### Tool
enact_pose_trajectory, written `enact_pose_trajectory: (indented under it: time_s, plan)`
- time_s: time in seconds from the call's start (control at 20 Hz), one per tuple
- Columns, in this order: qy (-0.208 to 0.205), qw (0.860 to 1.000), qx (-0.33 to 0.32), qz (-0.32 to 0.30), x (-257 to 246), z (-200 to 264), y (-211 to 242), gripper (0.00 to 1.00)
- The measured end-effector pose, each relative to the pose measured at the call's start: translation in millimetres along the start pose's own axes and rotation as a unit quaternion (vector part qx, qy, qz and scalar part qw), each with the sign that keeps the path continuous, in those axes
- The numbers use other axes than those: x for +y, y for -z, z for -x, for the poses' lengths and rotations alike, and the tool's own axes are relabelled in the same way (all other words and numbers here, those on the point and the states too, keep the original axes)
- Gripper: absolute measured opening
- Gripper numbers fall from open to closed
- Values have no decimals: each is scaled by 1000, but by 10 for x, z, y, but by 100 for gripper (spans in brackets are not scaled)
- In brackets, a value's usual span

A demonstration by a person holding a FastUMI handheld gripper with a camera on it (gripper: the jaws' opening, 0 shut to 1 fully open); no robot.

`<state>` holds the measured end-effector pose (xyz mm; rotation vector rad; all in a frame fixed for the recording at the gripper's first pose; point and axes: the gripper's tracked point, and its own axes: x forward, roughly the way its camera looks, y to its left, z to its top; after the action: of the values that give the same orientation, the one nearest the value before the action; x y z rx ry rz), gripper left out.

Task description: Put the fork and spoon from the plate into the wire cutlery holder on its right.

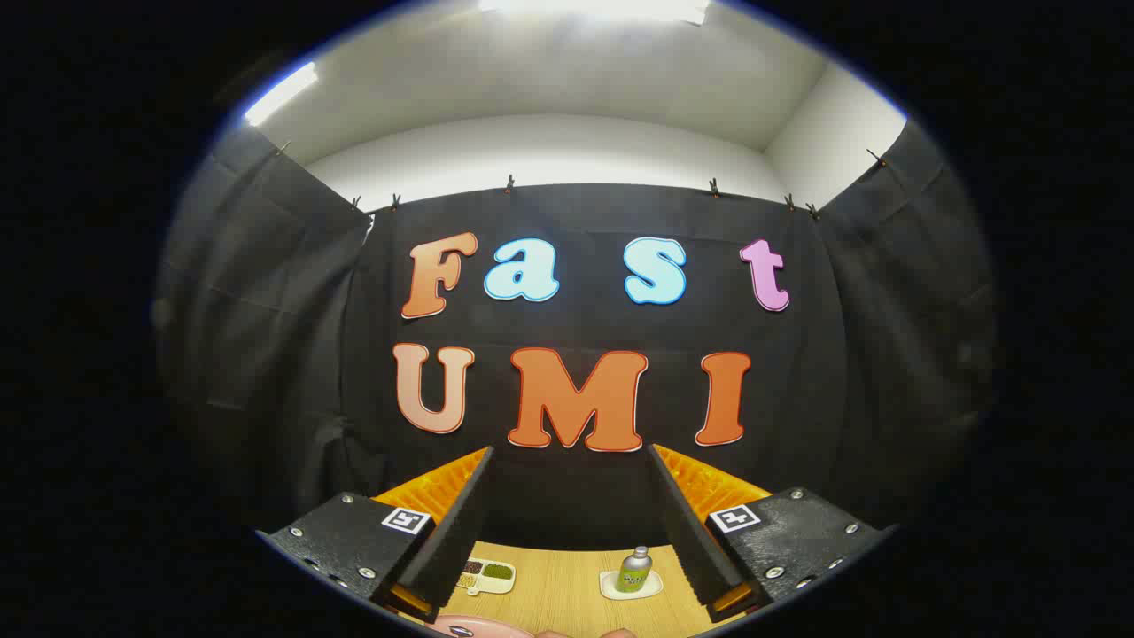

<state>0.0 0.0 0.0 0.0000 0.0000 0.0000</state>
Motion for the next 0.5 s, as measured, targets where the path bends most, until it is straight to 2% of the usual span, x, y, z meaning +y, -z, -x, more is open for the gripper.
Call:
enact_pose_trajectory:
  time_s: [0.5]
  plan:
    - [23, 1000, 9, -4, -157, 172, 52, 99]
